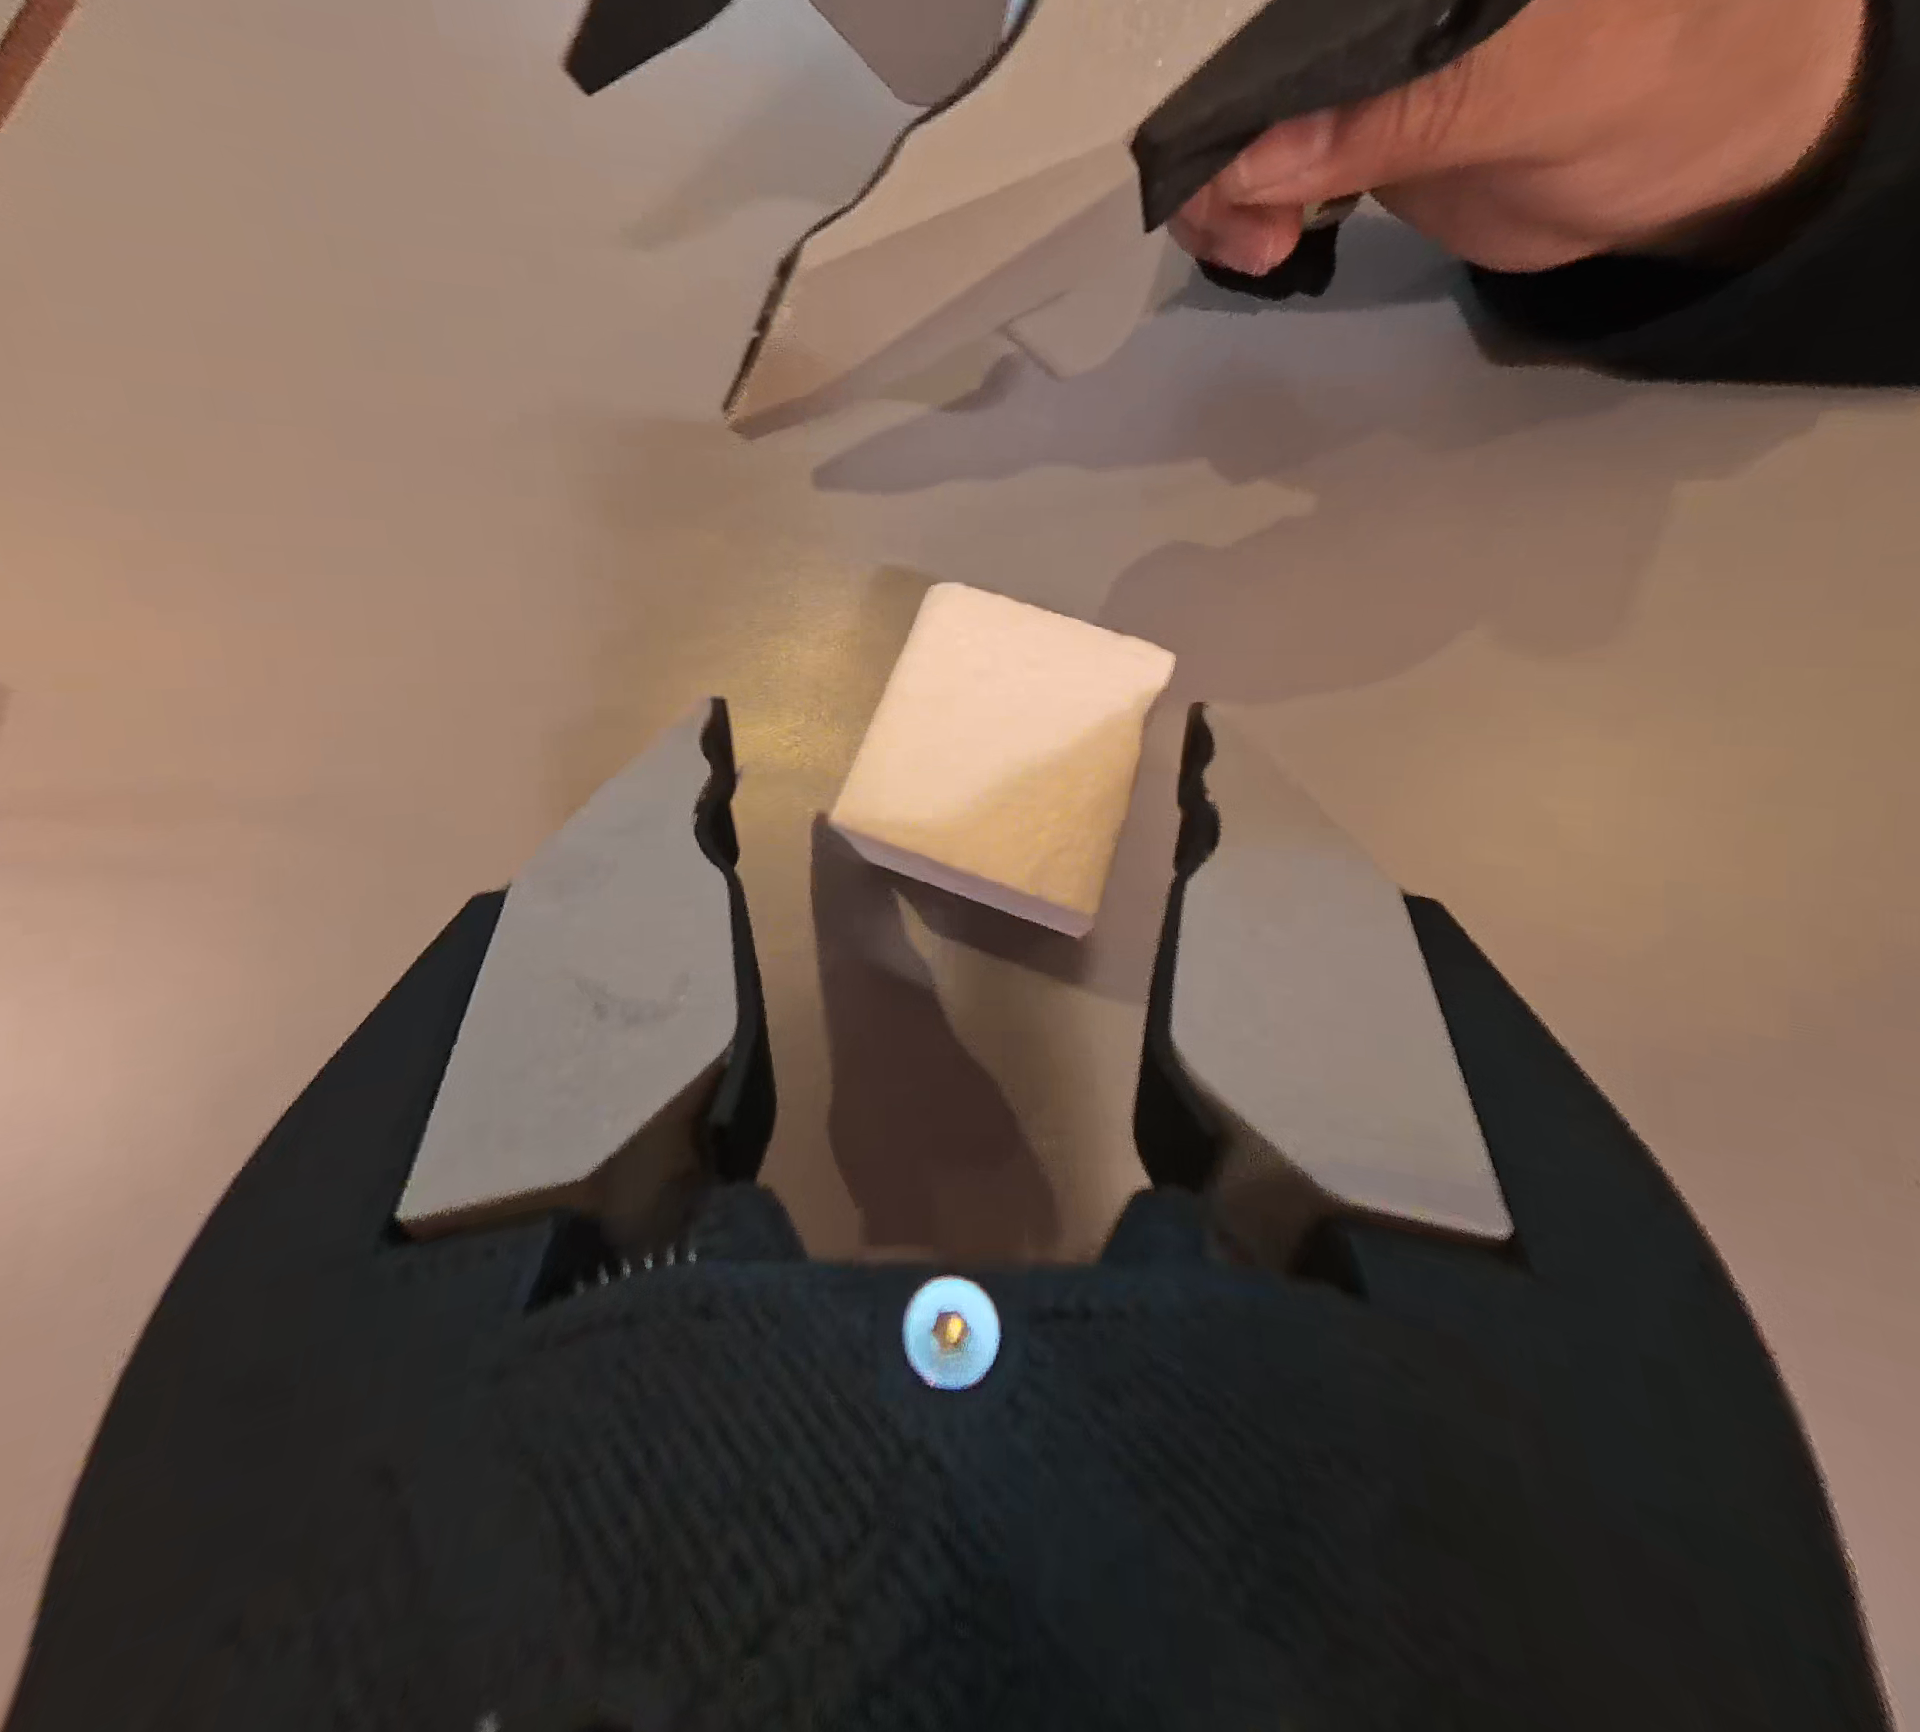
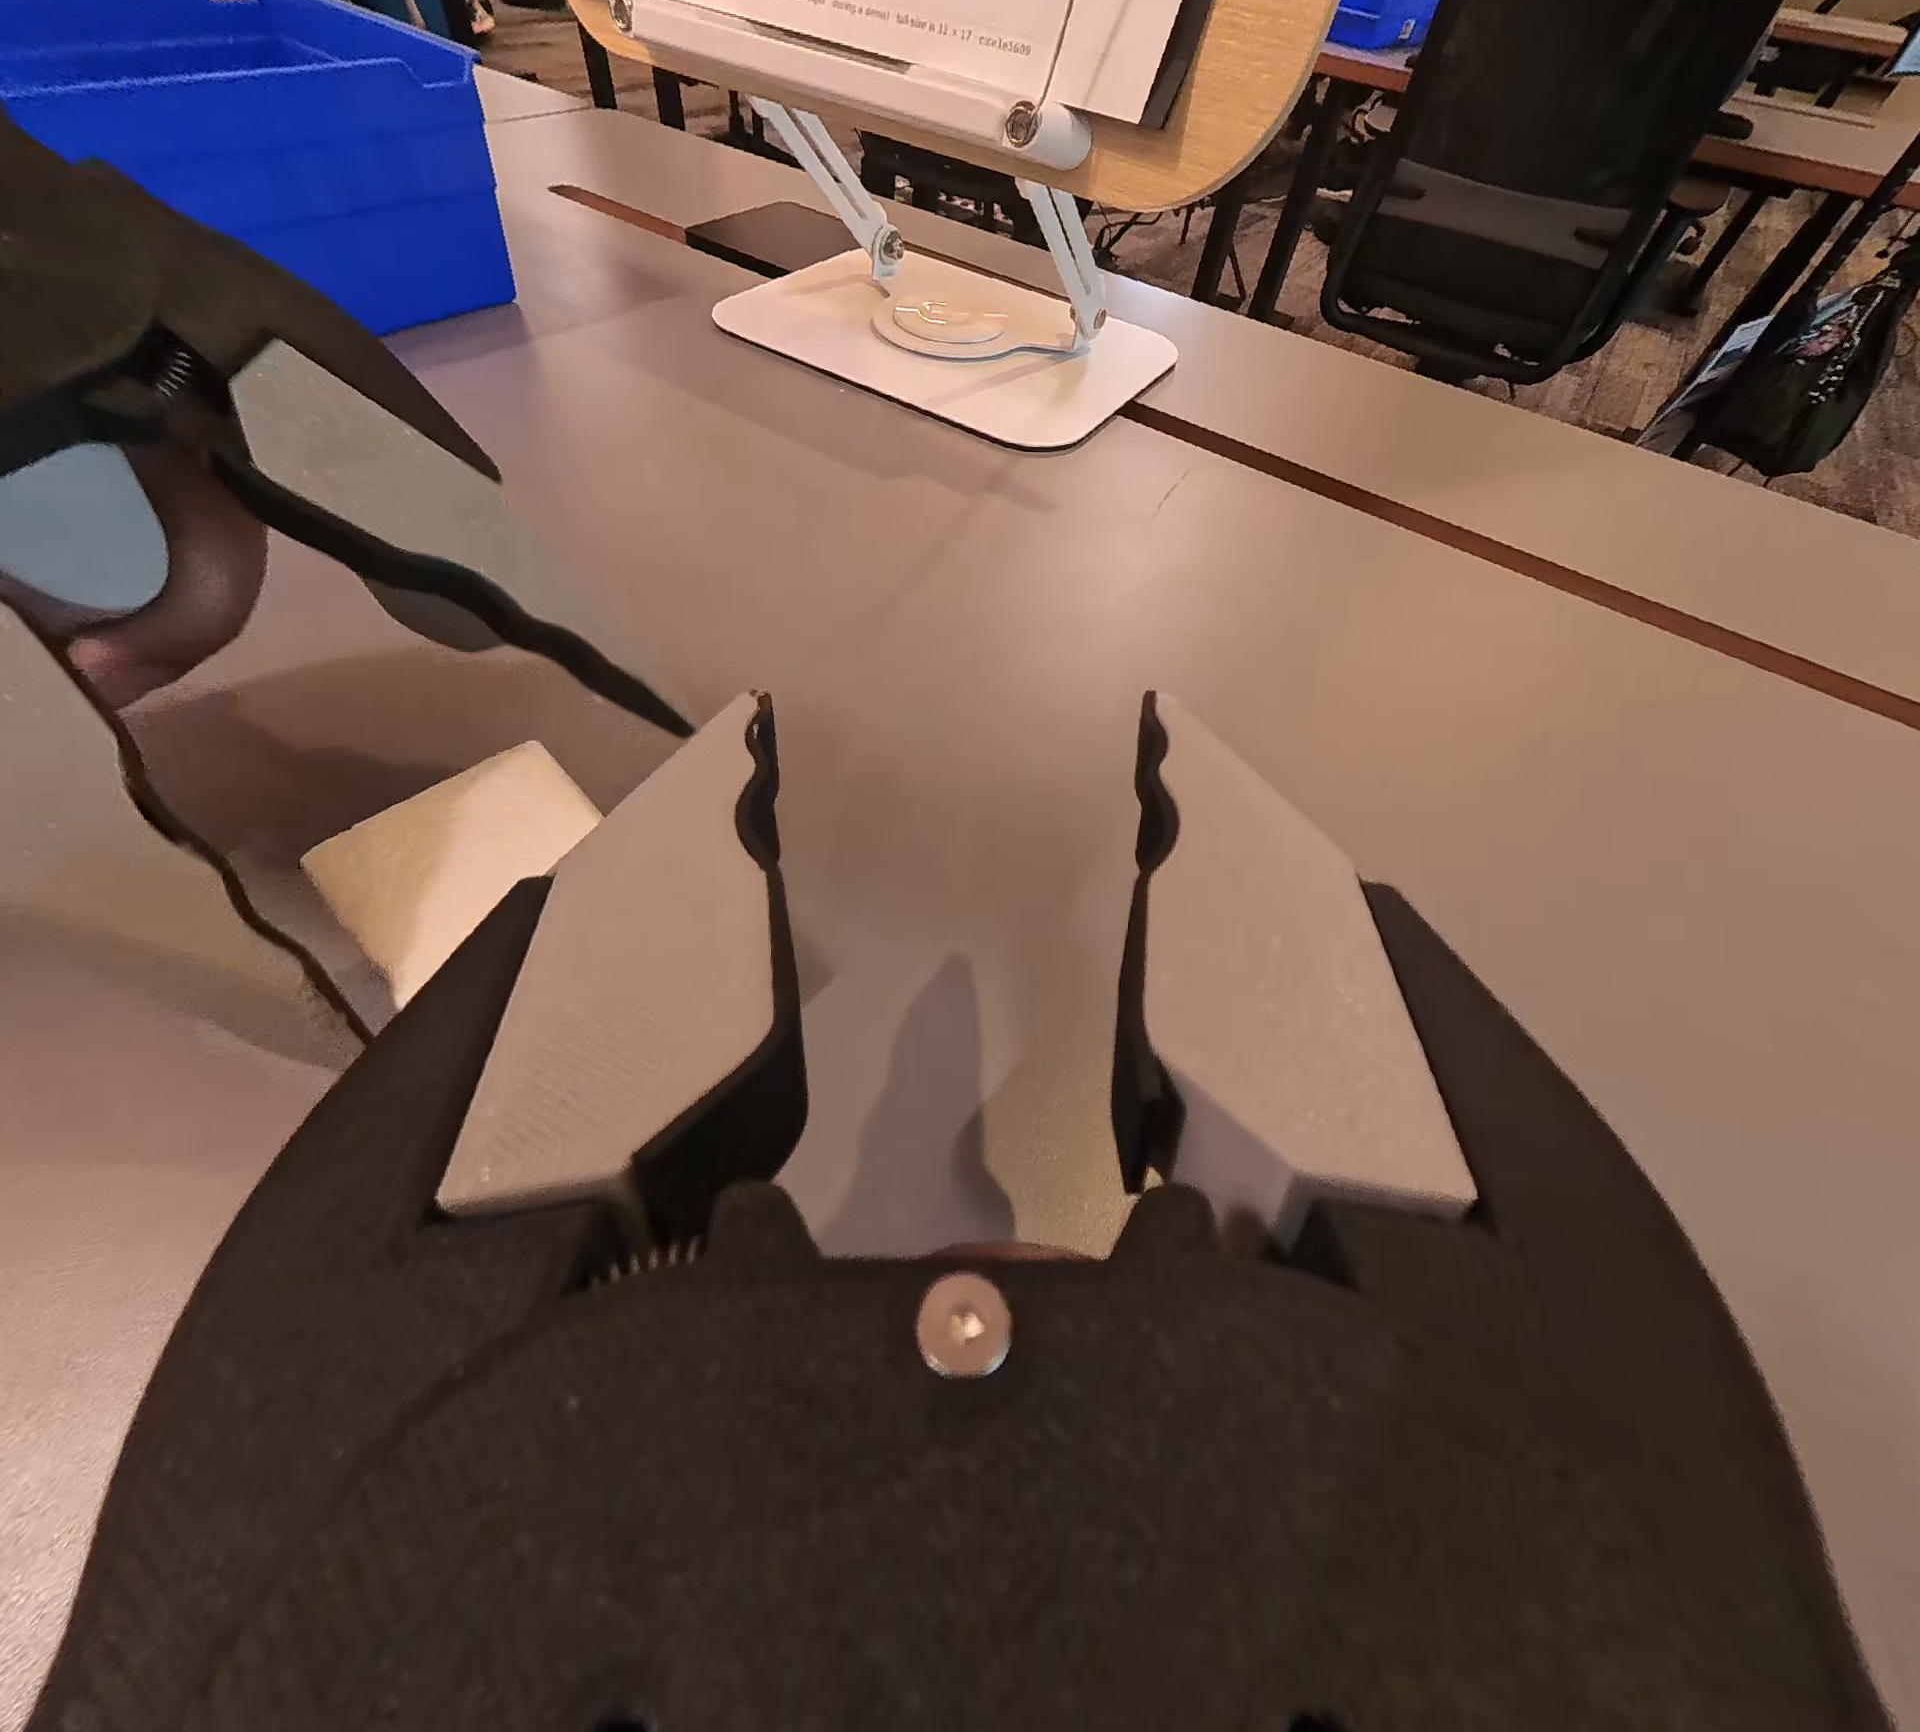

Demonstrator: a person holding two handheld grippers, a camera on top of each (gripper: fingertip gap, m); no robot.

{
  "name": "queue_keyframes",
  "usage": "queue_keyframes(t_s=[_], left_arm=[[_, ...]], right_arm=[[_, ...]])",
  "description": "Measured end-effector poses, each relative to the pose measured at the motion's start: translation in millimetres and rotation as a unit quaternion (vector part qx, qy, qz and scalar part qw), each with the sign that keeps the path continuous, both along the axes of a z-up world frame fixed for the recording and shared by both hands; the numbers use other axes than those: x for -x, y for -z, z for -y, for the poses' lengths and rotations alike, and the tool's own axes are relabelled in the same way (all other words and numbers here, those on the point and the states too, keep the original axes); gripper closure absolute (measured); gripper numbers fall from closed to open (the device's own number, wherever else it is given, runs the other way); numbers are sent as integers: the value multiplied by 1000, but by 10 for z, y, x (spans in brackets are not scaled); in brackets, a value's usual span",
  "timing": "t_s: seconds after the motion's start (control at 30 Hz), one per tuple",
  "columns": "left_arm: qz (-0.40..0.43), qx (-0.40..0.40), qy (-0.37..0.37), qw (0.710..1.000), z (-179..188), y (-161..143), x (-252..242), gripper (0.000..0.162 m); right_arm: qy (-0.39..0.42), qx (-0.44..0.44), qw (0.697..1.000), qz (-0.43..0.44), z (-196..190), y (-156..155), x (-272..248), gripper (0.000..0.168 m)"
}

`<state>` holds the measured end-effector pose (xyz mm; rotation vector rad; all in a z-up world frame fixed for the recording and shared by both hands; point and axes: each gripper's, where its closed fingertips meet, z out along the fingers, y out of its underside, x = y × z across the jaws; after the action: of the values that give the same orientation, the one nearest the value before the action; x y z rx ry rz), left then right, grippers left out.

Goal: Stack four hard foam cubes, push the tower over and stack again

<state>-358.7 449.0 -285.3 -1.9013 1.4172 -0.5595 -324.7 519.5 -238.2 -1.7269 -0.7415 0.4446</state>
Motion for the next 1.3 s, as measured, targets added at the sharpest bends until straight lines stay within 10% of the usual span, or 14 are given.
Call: queue_keyframes(t_s=[0.23, 0.47, 0.73, 1.0, 1.07, 1.3], left_arm=[[118, -46, -116, 985, -166, -627, 442, 80], [202, -158, -466, 847, -85, -1668, 2620, 89], [97, 18, -581, 808, 398, -875, 4503, 82], [-76, 121, -583, 800, 477, 87, 4769, 72], [-75, 125, -589, 795, 449, 37, 4767, 106], [-40, 61, -495, 866, 309, -710, 4088, 106]], right_arm=[[3, -2, 1000, -6, -2, -27, -22, 101], [-4, 4, 1000, -6, 2, 5, 7, 101], [-6, 0, 1000, 4, 25, 25, 39, 101], [-4, 3, 1000, 10, 17, 63, 39, 101], [-3, 4, 1000, 8, 14, 58, 32, 101], [-6, 6, 1000, 0, 17, 38, 30, 101]])
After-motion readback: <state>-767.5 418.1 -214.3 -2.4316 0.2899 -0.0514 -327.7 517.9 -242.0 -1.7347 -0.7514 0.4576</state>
